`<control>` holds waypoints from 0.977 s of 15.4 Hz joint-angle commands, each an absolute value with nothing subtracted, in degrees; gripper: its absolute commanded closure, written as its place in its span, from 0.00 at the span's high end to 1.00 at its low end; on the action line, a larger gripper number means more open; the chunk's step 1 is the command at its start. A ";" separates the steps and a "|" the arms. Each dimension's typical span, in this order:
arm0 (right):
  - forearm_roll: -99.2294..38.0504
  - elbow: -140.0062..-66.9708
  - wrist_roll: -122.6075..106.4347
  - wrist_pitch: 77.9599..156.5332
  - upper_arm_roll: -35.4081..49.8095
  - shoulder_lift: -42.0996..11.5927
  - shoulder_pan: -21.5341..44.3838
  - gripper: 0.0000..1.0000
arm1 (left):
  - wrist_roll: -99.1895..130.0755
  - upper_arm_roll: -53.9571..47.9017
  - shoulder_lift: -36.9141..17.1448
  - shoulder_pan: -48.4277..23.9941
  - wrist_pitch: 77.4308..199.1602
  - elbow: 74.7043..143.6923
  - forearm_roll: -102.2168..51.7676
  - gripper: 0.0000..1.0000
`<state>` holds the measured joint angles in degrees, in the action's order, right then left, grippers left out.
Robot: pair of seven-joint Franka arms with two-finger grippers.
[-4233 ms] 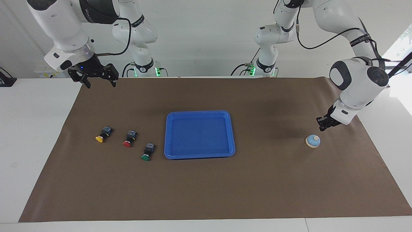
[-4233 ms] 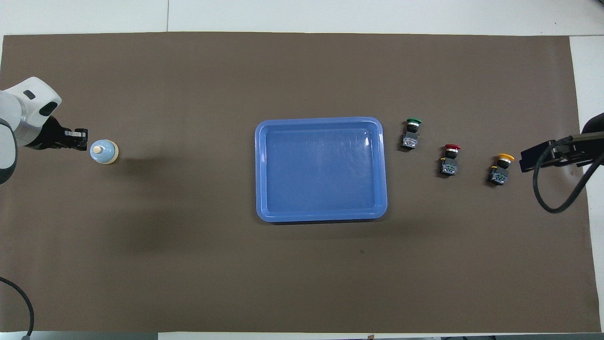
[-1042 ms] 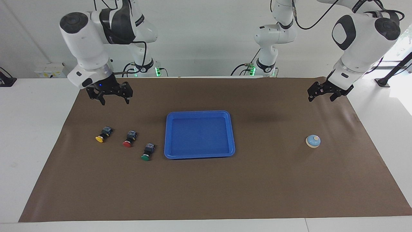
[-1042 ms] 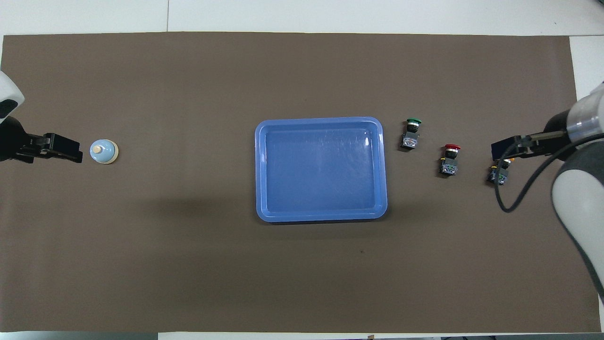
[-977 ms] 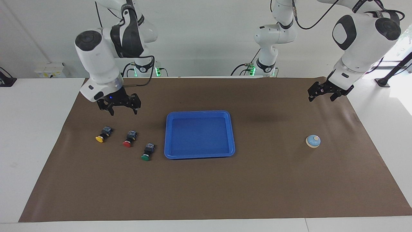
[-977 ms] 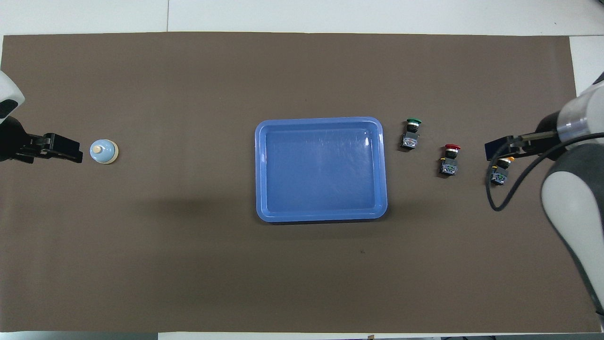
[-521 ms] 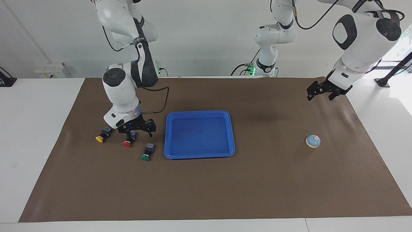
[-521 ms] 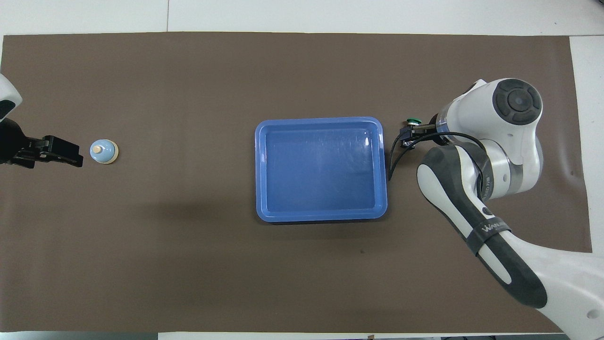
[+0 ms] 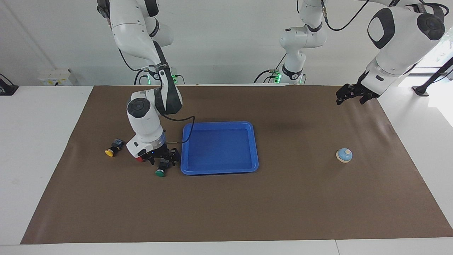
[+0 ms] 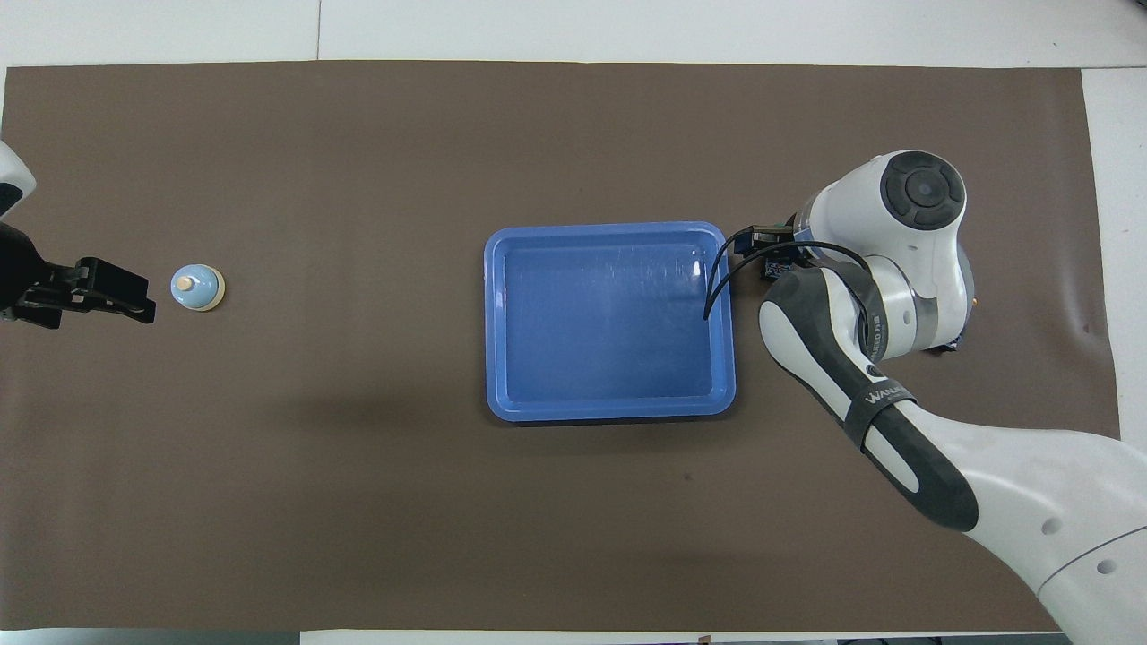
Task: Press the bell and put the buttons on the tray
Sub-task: 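Carry the green button into the blue tray and release it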
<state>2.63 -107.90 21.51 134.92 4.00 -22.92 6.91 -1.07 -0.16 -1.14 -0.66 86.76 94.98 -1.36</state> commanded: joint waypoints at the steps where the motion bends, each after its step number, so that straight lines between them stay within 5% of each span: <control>1: 3.87 -107.40 24.08 135.26 3.96 -23.82 6.94 0.98 | 0.09 0.35 -2.72 -1.67 84.29 92.02 -1.93 1.00; 3: 3.96 -107.66 24.34 135.09 3.87 -23.91 6.77 0.96 | 0.18 0.44 -3.51 -3.33 82.71 90.45 -1.76 1.00; 4: 3.96 -108.01 24.52 135.17 3.87 -23.82 6.77 0.86 | 0.26 0.53 -3.69 -3.60 82.44 89.92 -1.67 1.00; 5: 3.96 -108.28 24.70 135.18 3.87 -23.82 6.68 0.66 | 0.35 0.53 -3.60 -3.60 82.44 89.91 -1.67 1.00; 7: 3.96 -108.98 24.96 134.83 3.87 -23.47 6.15 0.00 | 0.61 0.62 -3.52 -3.43 82.88 89.91 -1.93 1.00; 13: 3.96 -106.71 24.43 129.30 3.96 -23.20 6.41 0.00 | 0.26 0.62 -2.20 -2.90 83.67 91.05 -1.49 1.00; 15: 3.87 -100.58 24.43 121.42 4.30 -23.29 7.03 0.00 | 0.26 0.62 -1.06 -2.90 83.67 91.06 -1.49 1.00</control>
